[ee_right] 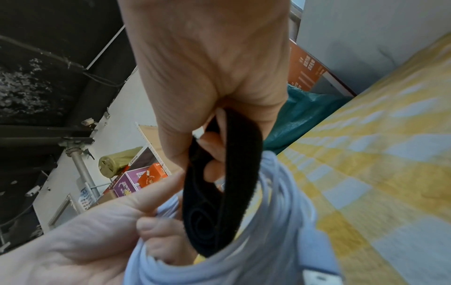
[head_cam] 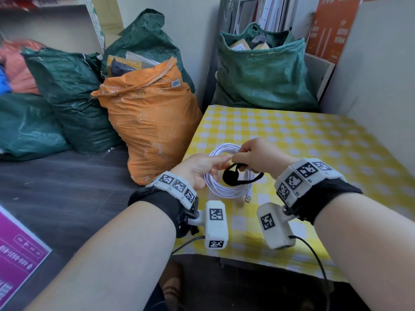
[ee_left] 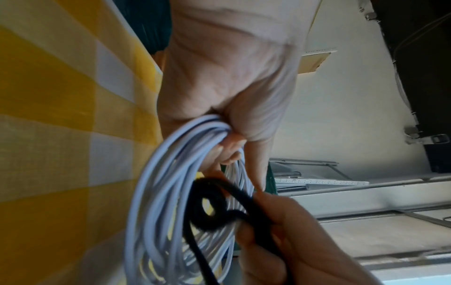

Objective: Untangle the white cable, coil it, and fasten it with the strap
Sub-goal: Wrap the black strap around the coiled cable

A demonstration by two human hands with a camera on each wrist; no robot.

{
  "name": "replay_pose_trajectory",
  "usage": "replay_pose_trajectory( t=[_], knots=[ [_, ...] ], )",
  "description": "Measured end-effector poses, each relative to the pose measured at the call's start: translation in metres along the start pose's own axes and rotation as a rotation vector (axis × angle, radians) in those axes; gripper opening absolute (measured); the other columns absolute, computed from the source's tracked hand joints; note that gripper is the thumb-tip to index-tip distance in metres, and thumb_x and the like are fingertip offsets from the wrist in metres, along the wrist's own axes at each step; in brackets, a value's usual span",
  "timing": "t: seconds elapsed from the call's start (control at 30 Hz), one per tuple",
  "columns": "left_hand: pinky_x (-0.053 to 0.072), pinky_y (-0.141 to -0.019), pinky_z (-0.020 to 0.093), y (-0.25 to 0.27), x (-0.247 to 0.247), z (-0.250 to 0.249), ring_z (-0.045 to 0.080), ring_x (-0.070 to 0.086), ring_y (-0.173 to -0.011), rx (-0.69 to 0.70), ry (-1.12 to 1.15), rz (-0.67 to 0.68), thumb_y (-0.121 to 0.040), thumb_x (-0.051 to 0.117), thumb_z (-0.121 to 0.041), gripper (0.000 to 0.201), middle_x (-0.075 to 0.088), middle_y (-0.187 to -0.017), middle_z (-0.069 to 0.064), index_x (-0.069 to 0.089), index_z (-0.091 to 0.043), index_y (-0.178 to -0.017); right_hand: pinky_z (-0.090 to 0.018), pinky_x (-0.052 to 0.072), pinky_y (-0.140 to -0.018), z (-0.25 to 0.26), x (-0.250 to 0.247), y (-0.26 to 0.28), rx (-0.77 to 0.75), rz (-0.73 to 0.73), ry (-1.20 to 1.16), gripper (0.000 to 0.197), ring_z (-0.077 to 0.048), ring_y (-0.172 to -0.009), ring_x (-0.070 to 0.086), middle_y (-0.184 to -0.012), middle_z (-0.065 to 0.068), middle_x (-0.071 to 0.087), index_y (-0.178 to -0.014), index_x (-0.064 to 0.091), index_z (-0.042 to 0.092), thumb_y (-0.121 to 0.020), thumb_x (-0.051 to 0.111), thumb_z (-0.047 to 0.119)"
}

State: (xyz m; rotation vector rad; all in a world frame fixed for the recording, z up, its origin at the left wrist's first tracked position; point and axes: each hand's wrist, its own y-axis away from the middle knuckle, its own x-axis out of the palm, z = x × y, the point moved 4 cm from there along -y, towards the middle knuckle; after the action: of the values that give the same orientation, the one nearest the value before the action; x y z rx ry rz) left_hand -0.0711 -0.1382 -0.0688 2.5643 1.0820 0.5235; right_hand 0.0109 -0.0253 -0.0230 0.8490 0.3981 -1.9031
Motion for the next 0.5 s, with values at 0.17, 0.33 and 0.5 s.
replay_pose_trajectory(
  t=[0.17,0.33,0.5],
  knots=[
    [0.032,-0.034,0.016,0.005,0.01,-0.008,0.002,0.036,-0.035,0.046,-0.022,0.12,-0.093,0.057,-0.013,0.01,0.052,-0.049,-0.005,0.057,-0.011,-0.083,-0.027,0.044,-0.055,0.0,0.001,0.001,0.014,-0.022,-0.086,0.016,-0.014,-0.053,0.05,-0.062,-0.003,0.061,-0.083,0.062,0.009,-0.089,0.057,0.023],
    [0.035,-0.037,0.016,0.012,0.012,-0.015,0.005,0.042,-0.04,0.079,-0.077,0.114,-0.092,0.058,-0.009,0.003,0.048,-0.065,0.002,0.058,-0.007,-0.09,-0.026,0.044,-0.056,-0.001,-0.001,0.004,0.026,-0.067,-0.189,0.023,-0.013,-0.051,0.05,-0.059,-0.002,0.061,-0.073,0.062,0.011,-0.088,0.062,0.029],
    [0.036,-0.038,0.017,0.014,0.013,-0.023,0.007,0.043,-0.038,0.095,-0.045,0.11,-0.092,0.053,-0.001,0.006,0.048,-0.061,0.003,0.057,-0.005,-0.091,-0.025,0.043,-0.059,0.0,-0.003,0.007,0.059,-0.098,-0.149,0.04,-0.014,-0.052,0.053,-0.056,-0.004,0.062,-0.061,0.06,0.011,-0.087,0.062,0.041]
  ],
)
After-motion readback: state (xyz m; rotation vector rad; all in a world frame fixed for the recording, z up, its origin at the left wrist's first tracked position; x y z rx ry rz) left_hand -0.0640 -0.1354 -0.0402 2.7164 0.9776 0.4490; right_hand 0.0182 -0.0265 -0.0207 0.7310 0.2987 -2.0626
